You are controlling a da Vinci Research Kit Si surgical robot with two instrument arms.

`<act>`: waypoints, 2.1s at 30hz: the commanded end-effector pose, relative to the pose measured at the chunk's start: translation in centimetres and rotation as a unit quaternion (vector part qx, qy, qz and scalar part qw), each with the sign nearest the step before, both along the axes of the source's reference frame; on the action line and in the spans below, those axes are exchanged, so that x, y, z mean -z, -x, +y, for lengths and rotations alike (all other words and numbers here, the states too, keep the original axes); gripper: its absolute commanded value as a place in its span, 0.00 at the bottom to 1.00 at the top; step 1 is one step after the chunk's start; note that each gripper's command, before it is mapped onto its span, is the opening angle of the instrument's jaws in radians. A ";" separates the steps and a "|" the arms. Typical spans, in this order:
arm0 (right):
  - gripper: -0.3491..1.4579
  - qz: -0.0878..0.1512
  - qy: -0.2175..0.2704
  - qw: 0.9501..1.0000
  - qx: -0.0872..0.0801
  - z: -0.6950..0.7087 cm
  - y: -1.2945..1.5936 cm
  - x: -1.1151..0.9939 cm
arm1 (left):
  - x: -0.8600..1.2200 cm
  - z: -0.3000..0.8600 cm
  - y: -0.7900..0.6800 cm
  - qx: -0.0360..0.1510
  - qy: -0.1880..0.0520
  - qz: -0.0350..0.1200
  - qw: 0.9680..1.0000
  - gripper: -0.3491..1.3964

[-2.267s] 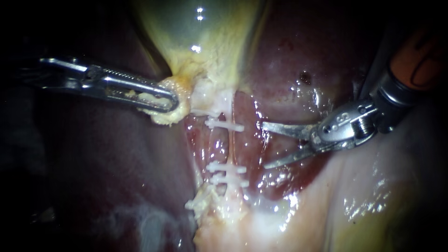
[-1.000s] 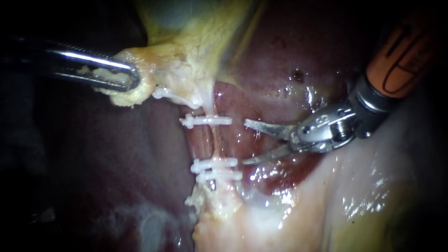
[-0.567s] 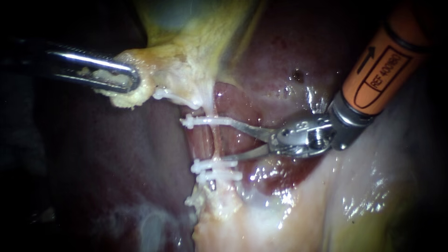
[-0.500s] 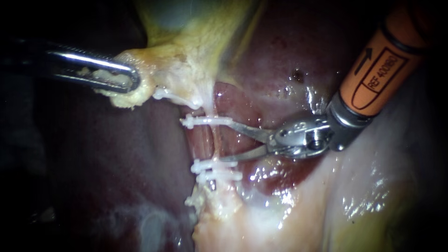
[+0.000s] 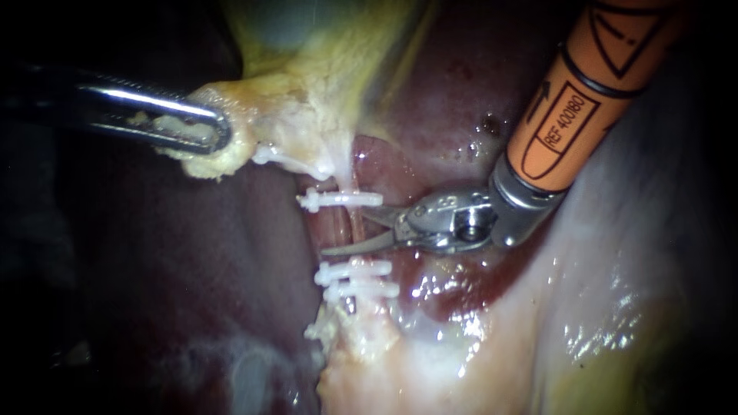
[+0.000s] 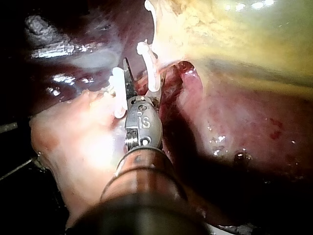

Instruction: Go to the cutting position right tube

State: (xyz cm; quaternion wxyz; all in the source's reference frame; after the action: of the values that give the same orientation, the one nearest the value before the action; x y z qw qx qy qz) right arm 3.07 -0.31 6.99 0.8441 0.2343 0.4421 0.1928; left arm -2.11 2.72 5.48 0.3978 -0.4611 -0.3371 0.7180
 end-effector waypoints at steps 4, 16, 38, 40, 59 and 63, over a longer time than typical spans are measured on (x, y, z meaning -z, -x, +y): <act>0.99 0.008 -0.008 1.000 -0.002 0.01 -0.05 -0.01 | 0.00 0.00 0.00 0.000 0.000 0.000 1.000 0.00; 0.99 0.023 -0.018 1.000 -0.002 0.02 -0.16 -0.02 | -0.01 -0.01 0.01 0.002 0.001 0.001 1.000 0.00; 0.98 0.068 -0.044 0.996 0.026 -0.16 -0.28 0.16 | -0.02 0.00 0.01 0.001 0.001 0.001 1.000 0.00; 0.98 0.074 -0.047 0.996 0.029 -0.20 -0.32 0.21 | -0.02 0.00 0.01 0.001 0.001 0.001 1.000 0.00; 0.99 0.090 -0.054 0.994 0.035 -0.29 -0.38 0.32 | -0.03 0.00 0.00 0.001 0.001 0.001 1.000 0.00; 0.99 0.090 -0.054 0.994 0.035 -0.29 -0.38 0.32 | -0.04 0.00 0.01 0.001 0.001 0.001 1.000 0.00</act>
State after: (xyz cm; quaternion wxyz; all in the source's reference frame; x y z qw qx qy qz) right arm 3.45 -0.60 6.67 0.7931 0.3115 0.4968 0.1649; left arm -2.11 2.72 5.52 0.3984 -0.4612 -0.3355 0.7184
